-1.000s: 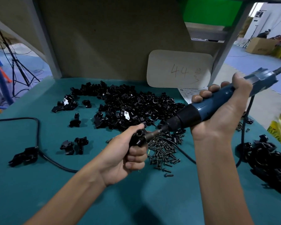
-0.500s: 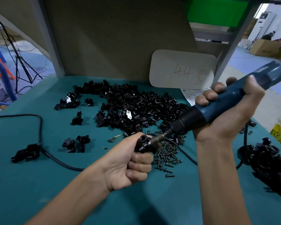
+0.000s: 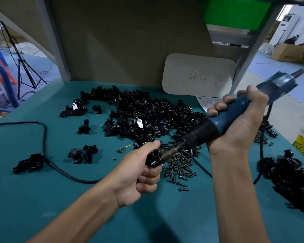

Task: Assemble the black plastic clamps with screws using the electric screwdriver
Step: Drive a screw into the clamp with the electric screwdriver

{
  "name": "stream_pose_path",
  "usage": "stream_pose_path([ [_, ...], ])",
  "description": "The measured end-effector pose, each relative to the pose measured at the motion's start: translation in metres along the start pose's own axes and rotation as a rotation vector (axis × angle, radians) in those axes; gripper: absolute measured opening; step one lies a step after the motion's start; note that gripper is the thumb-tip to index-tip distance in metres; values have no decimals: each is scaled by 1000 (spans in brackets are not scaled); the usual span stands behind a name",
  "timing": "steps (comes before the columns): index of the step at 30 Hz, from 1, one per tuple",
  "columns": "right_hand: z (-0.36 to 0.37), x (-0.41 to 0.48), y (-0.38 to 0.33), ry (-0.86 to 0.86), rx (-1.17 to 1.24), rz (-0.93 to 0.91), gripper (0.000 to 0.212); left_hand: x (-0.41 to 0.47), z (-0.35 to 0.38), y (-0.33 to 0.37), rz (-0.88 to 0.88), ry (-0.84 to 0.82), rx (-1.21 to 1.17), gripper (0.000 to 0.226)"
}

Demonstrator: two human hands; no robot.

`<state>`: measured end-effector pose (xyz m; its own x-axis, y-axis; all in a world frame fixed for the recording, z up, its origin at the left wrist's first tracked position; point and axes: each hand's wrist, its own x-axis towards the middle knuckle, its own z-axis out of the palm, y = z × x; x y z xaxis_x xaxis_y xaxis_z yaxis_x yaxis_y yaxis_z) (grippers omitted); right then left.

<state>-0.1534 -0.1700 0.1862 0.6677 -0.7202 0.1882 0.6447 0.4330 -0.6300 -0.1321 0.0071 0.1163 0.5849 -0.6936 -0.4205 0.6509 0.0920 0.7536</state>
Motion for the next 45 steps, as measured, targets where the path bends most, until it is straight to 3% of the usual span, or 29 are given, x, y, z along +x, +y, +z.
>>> stream_pose_path([
  [11,-2,2,3,3,-14,-8,27,-1,0,-2,-28,-10,-48,38],
  [16,-9,7,2,-25,-21,1,56,3,0,-3,10,-30,-49,37],
  [20,-23,19,-10,31,-141,-68,73,9,-13,3,121,59,-52,35],
  [24,-43,22,-16,20,-219,-21,66,13,-26,13,198,112,-40,41],
  [26,-55,21,-11,37,-236,7,54,15,-28,16,210,82,2,51],
  [29,-71,22,-3,58,-258,29,52,14,-27,15,248,32,104,61],
  [32,-95,29,-6,16,-503,120,55,12,-27,13,330,69,240,56],
  [36,-138,33,-4,-113,-1296,306,66,8,-30,10,515,104,579,32],
  [38,-159,30,6,-107,-1574,347,71,7,-29,10,611,106,666,24],
  [43,-175,22,14,-166,-1986,318,89,-2,-19,7,768,126,942,32],
  [44,-164,16,11,-213,-1934,249,87,-3,-17,7,797,145,1007,32],
  [45,-147,7,8,-270,-1730,200,73,-4,-14,8,820,169,1069,30],
])
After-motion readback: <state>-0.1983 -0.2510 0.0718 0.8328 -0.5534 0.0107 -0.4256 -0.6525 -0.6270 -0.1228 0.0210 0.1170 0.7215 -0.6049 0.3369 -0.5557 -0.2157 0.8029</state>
